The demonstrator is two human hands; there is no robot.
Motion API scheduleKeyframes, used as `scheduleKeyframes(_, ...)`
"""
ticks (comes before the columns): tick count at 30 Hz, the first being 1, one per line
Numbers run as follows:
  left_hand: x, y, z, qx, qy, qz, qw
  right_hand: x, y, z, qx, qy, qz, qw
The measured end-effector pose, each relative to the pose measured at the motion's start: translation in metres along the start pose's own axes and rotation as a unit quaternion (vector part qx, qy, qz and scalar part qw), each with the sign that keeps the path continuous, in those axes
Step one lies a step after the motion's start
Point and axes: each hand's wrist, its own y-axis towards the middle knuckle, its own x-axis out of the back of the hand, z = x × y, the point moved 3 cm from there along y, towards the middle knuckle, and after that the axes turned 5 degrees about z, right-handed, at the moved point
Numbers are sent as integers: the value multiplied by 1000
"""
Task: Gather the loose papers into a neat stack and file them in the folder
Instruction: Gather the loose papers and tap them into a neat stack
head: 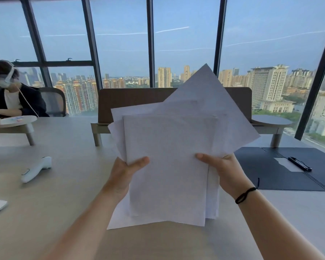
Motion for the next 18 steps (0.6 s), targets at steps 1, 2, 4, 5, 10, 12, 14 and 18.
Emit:
scheduleKeyframes(1,-1,-2,4,8,8,14,1000,-1,0,-2,5,1,7,1000)
scheduleKeyframes(2,-2,-5,8,17,12,24,1000,-3,0,-2,10,-1,5,1000)
scheduleKeyframes(4,2,-7,14,39,8,37,999,-3,0,-2,16,20,-30,999)
scheduleKeyframes(5,5,-7,18,52,4,43,998,-2,-1,0,13,42,-53,998)
scheduleKeyframes(10,7,-8,20,71,9,31,997,2,4,20,3,77,-148,986)
scheduleKeyframes(12,1,-6,17,57,10,20,998,-9,11,31,11,75,-152,985)
scheduleKeyframes(14,-1,-5,18,52,22,17,998,-17,20,42,33,76,-136,987)
scheduleKeyframes(18,3,-13,31,90,51,25,994,-15,27,62,93,120,-114,982)
